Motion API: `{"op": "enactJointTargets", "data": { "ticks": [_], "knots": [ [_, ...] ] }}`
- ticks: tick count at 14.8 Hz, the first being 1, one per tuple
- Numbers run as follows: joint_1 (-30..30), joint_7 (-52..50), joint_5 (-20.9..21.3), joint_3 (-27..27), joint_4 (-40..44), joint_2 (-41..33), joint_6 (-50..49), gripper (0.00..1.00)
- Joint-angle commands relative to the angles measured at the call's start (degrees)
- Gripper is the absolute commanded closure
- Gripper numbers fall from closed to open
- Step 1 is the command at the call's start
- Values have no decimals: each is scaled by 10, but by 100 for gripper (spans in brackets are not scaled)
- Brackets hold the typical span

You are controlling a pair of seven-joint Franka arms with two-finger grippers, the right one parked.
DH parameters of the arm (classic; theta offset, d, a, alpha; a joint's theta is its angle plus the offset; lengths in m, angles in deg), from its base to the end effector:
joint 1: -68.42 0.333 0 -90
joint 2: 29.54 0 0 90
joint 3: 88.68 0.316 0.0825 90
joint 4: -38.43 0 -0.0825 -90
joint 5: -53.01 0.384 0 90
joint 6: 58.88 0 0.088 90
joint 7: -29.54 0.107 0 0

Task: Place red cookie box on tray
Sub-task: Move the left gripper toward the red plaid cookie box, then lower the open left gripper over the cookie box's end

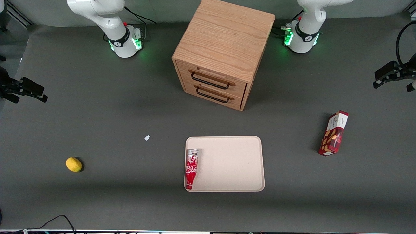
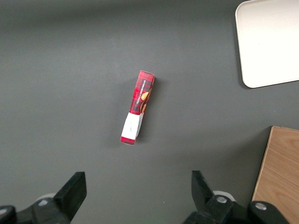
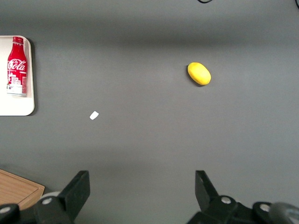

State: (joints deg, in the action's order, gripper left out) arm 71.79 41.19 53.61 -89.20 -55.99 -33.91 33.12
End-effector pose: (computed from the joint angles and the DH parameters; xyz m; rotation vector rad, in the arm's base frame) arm 0.5331 0.0274 0.6326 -3.1166 0.2401 -0.0506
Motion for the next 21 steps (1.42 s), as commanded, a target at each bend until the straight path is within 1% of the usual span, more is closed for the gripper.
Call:
{"op": "enactJointTargets", "data": {
  "ticks": [1, 8, 10, 13, 18, 21],
  "knots": [
    [2, -1, 3, -2, 12, 1, -16, 0],
    [6, 7, 1, -12, 7, 5, -20, 0],
    [-1, 8, 1, -13, -1, 17, -8, 0],
    [-6, 13, 6, -28, -10, 44, 9, 0],
    [-5, 104, 9, -27, -23, 110, 57, 0],
    [-4, 146, 54, -27, -46, 141, 120, 0]
  ]
}}
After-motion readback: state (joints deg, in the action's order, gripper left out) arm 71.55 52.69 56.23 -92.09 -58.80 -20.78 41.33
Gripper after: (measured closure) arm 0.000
